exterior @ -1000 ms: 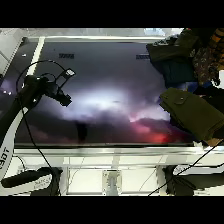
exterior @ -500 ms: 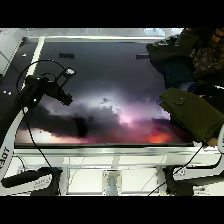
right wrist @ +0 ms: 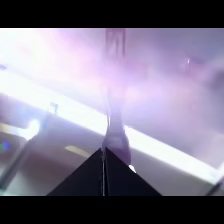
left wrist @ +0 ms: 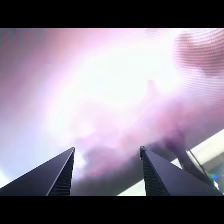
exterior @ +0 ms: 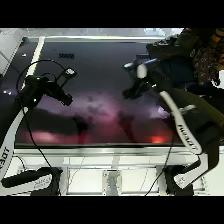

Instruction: Fold the clothes and pants, and hang the long-sleeved shirts on hangers.

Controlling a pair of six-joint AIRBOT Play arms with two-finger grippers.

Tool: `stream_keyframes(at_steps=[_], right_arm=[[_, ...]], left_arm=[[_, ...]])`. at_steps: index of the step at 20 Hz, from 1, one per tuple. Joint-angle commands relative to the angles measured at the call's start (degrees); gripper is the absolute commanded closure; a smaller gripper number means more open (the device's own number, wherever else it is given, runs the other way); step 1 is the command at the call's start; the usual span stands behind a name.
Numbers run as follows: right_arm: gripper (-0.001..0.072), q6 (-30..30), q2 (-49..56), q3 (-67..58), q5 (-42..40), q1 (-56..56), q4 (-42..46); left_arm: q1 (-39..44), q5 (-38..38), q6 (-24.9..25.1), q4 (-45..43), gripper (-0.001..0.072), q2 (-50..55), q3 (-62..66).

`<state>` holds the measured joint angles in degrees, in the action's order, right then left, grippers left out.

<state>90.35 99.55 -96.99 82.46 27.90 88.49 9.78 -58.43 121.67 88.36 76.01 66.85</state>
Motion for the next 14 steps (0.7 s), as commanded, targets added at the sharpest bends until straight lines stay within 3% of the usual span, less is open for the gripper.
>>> stream_keyframes(at_steps=[1,14], right_arm=[[0.069,2.9,4.9,0.1,2.8,6.6,-0.4],[0.0688,3.7,5.9,-5.2,11.0,7.1,-2.8]], left_arm=[[0.0,0.0,0.0,0.0,0.0247,0.0,0.0],[0.0,0.0,0.0,0.0,0.0247,0.0,0.0]])
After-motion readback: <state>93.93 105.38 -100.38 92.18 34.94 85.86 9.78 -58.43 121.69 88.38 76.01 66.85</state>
